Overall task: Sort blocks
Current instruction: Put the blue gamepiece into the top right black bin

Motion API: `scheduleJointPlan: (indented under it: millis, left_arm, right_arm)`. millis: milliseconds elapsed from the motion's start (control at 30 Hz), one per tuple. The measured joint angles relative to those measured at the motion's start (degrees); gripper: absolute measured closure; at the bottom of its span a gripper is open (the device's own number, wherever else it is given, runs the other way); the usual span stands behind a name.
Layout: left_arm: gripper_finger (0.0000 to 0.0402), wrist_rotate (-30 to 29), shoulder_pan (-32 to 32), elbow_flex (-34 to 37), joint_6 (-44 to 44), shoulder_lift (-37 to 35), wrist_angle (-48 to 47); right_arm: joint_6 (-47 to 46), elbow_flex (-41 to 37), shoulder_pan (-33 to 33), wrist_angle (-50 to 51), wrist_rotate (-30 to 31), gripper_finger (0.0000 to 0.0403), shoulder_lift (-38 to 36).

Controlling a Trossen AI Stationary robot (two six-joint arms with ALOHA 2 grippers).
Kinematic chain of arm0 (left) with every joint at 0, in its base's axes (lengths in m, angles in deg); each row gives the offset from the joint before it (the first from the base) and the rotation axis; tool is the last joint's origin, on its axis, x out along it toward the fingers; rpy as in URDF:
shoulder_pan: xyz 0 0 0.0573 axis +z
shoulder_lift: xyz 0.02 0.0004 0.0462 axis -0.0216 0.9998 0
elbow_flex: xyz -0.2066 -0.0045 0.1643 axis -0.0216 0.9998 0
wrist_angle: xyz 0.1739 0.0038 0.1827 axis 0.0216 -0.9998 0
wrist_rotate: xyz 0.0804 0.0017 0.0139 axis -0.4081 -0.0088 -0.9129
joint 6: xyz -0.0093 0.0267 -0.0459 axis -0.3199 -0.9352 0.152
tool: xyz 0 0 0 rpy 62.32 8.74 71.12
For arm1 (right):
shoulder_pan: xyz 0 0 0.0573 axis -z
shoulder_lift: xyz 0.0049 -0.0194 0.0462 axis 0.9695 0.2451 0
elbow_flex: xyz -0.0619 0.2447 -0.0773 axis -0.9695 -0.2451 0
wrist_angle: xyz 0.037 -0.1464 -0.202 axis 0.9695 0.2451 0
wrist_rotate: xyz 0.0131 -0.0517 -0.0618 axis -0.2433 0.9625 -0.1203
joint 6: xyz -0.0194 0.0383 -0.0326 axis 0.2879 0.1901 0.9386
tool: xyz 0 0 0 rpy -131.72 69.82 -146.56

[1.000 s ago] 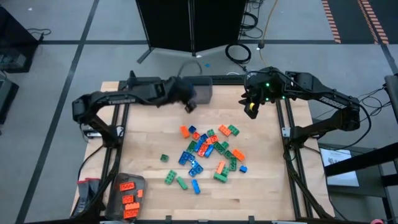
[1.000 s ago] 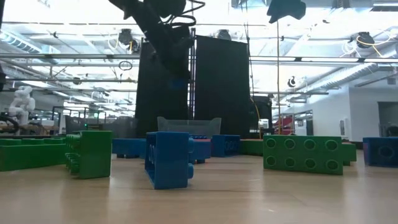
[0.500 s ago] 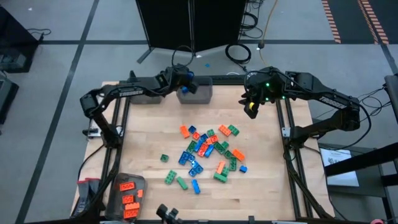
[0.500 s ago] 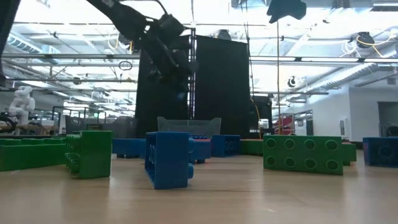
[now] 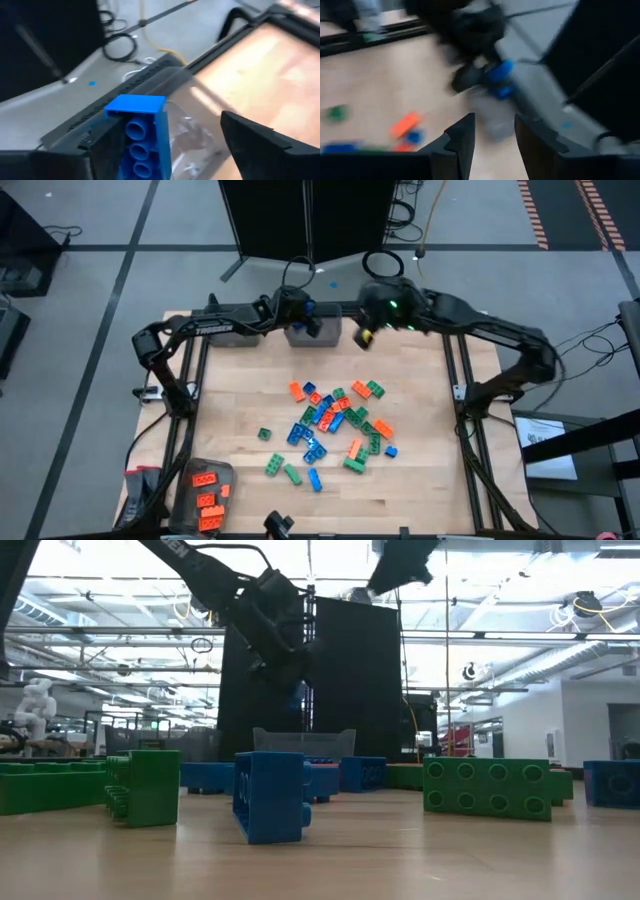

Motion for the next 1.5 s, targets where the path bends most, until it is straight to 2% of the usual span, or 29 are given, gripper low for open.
scheduleJointPlan:
  millis: [67, 200, 367, 467, 600, 767, 1100, 1500]
  left_arm:
    - [0.0074, 3.54, -0.06, 0.0, -0.18, -0.01, 1.32]
    - [0.0069, 11.31, 0.43, 0.0, -0.63, -0.34, 3.75]
    - [0.0068, 16.68, 1.47, -0.02, -2.95, -0.38, 5.49]
    - [0.0068, 20.4, 2.35, -0.02, -3.93, -0.38, 8.57]
    - [0.0068, 23.46, 3.17, -0.02, -5.96, -0.39, 11.88]
    - [0.0068, 23.73, 3.17, -0.02, -9.21, -0.41, 10.54]
    - [0.0068, 22.2, 3.23, -0.04, -12.27, -0.43, 5.34]
    - [0.0068, 21.98, 3.23, -0.04, -13.63, -0.43, 2.67]
  right_arm:
    - [1.98, 0.0, 2.84, -7.04, -1.76, 0.0268, 2.47]
    - [0.17, -0.02, 9.71, -17.97, -12.45, 0.0268, 4.99]
    - [-1.57, 0.0, 19.06, -24.05, -22.97, 0.0268, 4.86]
    - [-3.8, -0.85, 24.05, -27.05, -32.72, 0.0268, 5.19]
    - [-8.37, -4.33, 26.84, -33.18, -44.23, 0.0268, 7.76]
    - [-11.0, -5.7, 25.88, -37.9, -50.59, 0.0268, 13.27]
    - [-14.36, -5.57, 22.91, -44.62, -52.96, 0.0268, 19.15]
    - [-13.49, -5.6, 21.72, -42.12, -53.34, 0.0268, 24.09]
